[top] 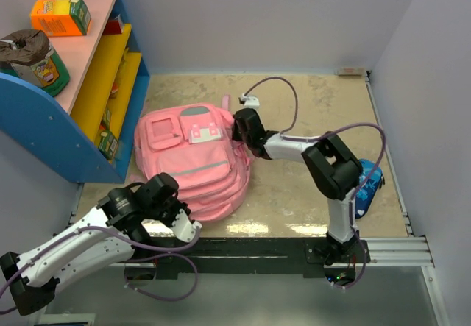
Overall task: Pack the student bag
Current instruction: Zip the student bag at the center of the board.
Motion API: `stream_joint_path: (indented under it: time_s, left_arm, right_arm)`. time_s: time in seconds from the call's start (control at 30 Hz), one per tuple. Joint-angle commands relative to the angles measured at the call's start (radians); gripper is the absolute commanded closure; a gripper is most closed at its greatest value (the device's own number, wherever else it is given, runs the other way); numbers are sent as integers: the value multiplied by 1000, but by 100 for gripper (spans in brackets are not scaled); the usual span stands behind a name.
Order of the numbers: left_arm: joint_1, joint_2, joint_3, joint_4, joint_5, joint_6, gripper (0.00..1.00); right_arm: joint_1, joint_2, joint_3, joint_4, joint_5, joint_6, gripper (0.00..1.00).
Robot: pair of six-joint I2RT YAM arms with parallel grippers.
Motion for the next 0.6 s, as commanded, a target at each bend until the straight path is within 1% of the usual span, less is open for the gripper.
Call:
stream_joint_path:
  time_s: [0.0, 0.03, 0.07, 0.1, 0.17, 0.2, 0.23, 0.27, 0.3, 0.33, 0.4, 0.47, 0.5, 0.53, 0.57]
  left_arm:
    - [6, 18, 59, 171, -56, 74, 77]
    - [6, 32, 66, 168, -55, 89, 76]
    - [7, 43, 74, 171, -53, 92, 70]
    - [7, 55, 102, 188, -41, 80, 68]
    - [7, 113, 148, 197, -17, 41, 66]
    - [6, 136, 207, 197, 25, -39, 65]
    - [6, 185, 241, 197, 51, -102, 59]
    - [6, 208, 273, 188, 80, -163, 36]
    - [6, 227, 324, 152, 139, -220, 22]
    - [6, 241, 339, 144, 161, -237, 0]
    - [7, 235, 350, 192, 168, -285, 0]
    - [7, 241, 356, 210, 165, -279, 0]
    - [7, 245, 364, 211, 154, -271, 0]
    - [6, 260, 370, 208, 151, -259, 0]
    - [7, 270, 376, 202, 149, -247, 0]
  right_arm:
    - [-1, -270, -184, -50, 241, 90, 100]
    - [-1, -306, -228, -44, 244, 119, 100]
    - [-1, -367, -308, -41, 238, 138, 100]
    - [-3, -389, -345, -27, 208, 150, 100]
    - [3, -426, -432, -21, 194, 167, 100]
    - [3, -453, -454, -25, 186, 176, 100]
    - [3, -462, -474, -45, 195, 188, 100]
    - [3, -472, -483, -57, 197, 187, 91]
    - [3, -499, -493, -76, 198, 184, 73]
    - [3, -514, -511, -79, 198, 176, 65]
    - [3, -574, -520, -93, 185, 155, 54]
    - [2, -616, -497, -122, 172, 106, 50]
    - [0, -633, -481, -164, 171, 81, 45]
    - [2, -671, -450, -177, 163, 10, 43]
    - [2, -688, -438, -183, 121, -41, 41]
